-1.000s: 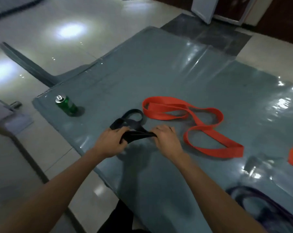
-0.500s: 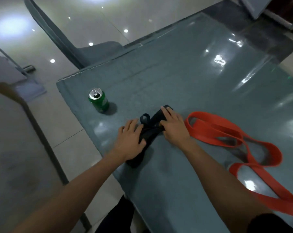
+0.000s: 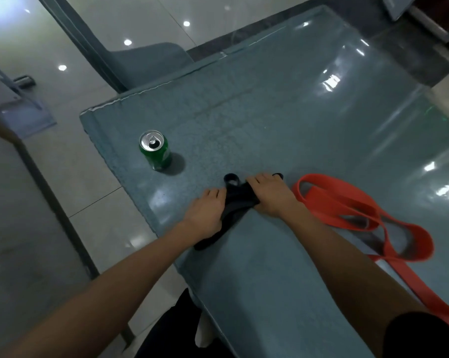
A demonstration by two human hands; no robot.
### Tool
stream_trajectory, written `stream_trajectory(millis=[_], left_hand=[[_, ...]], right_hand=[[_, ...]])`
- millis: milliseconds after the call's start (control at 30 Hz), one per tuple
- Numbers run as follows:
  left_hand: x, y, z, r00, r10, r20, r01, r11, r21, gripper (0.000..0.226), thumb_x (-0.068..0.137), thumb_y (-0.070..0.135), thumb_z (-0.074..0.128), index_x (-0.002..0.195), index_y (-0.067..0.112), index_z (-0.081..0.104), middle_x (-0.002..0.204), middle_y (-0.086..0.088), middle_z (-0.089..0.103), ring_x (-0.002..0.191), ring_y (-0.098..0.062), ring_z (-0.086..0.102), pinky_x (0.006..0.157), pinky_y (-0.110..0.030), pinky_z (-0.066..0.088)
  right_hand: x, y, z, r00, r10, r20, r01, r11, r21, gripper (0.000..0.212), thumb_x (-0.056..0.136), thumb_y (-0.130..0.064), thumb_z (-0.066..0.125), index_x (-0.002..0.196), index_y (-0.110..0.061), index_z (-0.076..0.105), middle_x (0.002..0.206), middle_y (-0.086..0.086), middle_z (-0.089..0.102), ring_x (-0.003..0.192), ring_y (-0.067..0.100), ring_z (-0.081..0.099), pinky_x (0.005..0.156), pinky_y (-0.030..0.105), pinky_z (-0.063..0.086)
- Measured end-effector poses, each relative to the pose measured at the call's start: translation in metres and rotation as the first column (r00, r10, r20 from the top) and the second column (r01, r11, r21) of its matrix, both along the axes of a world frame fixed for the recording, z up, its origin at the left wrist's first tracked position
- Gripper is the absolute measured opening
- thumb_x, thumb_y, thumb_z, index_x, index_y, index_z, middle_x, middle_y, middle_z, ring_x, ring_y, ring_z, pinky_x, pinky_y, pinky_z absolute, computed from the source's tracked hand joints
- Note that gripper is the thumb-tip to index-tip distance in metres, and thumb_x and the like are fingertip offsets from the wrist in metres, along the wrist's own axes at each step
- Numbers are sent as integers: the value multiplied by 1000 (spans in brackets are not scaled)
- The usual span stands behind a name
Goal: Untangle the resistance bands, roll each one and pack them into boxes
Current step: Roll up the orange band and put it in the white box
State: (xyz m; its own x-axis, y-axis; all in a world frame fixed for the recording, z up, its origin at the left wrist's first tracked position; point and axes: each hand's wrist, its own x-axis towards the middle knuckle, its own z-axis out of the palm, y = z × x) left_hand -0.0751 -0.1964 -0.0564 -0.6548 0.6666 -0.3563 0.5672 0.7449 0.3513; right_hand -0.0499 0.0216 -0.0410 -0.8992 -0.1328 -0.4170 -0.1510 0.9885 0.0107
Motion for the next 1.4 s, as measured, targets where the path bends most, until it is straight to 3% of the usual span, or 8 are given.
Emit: stream_trajectory(millis=[133,267,333,500,700,1000,1200,1400], left_hand=[[-11,0,4,993,52,104,-51,999,-16,44,87,18,60,129,10,47,121,-14,55,110,-31,55,77,-35,45],[-11,1,3,975,83,204,-85,996,1,25,86,21,60,110,14,55,105,-10,65,87,-25,62,65,-32,45],[-8,7,6,976,32,215,-37,999,23,24,85,21,60,109,17,59,99,-8,67,82,-22,62,61,-29,44],[10,47,34,981,-151,120,140,986,96,22,81,21,61,102,21,58,99,-5,67,89,-28,65,63,-29,41],[65,113,77,926,-375,-47,377,926,37,28,81,20,62,108,22,58,103,-11,69,95,-36,66,68,-34,47],[247,172,114,618,-729,-295,759,651,-21,25,87,25,57,111,23,51,108,-7,68,99,-34,65,73,-40,49],[394,188,137,398,-812,-426,907,418,52,16,85,26,57,100,25,51,102,-3,68,95,-33,65,68,-40,52],[533,195,150,197,-860,-471,980,190,64,20,86,28,57,104,23,51,109,-2,66,102,-32,63,69,-38,44]], right_hand=[[13,-9,3,992,-110,-62,112,993,30,35,82,-32,65,110,-14,57,110,11,66,107,33,57,91,42,33],[41,-12,0,973,-184,-141,185,983,-9,27,71,-32,74,91,-17,62,88,10,69,86,32,65,76,39,26],[59,-6,2,955,-243,-170,241,970,-35,25,70,-30,74,89,-19,62,87,7,68,85,31,64,74,39,28],[120,18,31,855,-450,-258,425,893,-148,23,74,-29,72,90,-20,58,86,5,67,85,32,63,71,38,34],[230,37,67,632,-689,-354,642,722,-259,22,77,-30,71,93,-18,61,87,6,66,84,34,63,72,41,47],[465,11,89,294,-839,-459,811,473,-344,28,80,-34,73,102,-20,63,90,0,65,86,29,63,71,40,47],[622,-24,106,93,-849,-521,891,304,-336,34,79,-34,74,108,-19,64,97,0,67,93,28,63,75,38,45],[760,-64,111,-104,-850,-516,935,93,-342,39,79,-36,76,113,-22,62,101,0,66,95,28,61,74,35,40]])
